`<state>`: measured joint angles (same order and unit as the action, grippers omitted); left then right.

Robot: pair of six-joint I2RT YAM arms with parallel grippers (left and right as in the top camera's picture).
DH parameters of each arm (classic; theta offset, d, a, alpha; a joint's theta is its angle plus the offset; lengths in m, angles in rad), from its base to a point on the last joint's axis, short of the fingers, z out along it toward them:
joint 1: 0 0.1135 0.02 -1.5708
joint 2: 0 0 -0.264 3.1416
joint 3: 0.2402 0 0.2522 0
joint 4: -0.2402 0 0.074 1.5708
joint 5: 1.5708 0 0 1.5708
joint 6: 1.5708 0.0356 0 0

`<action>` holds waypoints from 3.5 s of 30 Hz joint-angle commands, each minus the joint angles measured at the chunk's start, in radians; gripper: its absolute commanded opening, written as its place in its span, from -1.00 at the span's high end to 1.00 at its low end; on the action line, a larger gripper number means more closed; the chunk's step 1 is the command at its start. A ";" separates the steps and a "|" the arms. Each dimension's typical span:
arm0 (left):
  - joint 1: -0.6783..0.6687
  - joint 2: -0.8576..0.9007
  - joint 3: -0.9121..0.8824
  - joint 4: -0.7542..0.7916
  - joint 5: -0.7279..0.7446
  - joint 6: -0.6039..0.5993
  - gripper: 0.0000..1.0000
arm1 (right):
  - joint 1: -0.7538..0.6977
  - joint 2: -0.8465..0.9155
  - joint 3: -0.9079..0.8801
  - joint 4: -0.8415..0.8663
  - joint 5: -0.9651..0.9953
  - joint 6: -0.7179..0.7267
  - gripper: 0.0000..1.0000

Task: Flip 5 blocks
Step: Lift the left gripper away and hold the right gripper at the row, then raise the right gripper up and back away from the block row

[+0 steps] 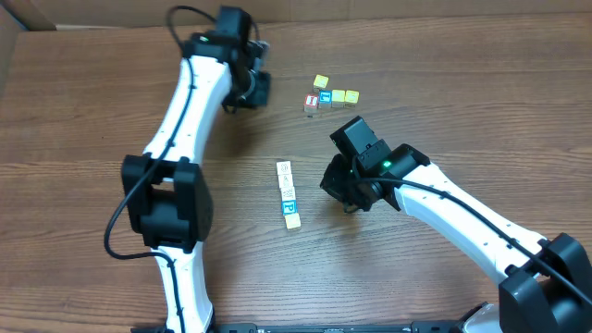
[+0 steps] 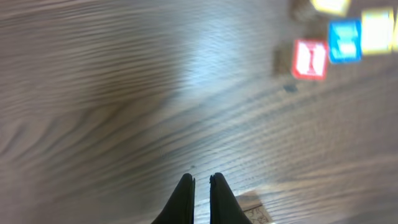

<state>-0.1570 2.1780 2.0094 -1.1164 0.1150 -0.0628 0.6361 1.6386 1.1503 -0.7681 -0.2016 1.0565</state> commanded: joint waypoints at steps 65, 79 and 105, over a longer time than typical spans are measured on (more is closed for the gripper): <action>0.215 0.010 0.034 -0.156 -0.047 -0.255 0.62 | 0.223 0.146 -0.152 0.330 0.072 -0.122 0.92; 0.215 0.010 0.034 -0.181 -0.048 -0.239 0.74 | 0.075 0.089 0.026 0.089 0.076 -0.337 0.73; 0.215 0.010 0.034 -0.180 -0.047 -0.222 -1.00 | -0.171 0.074 0.344 -0.329 0.133 -0.777 -1.00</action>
<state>0.0544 2.1780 2.0293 -1.2949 0.0731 -0.2890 0.4648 1.7218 1.4864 -1.1000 -0.0738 0.3038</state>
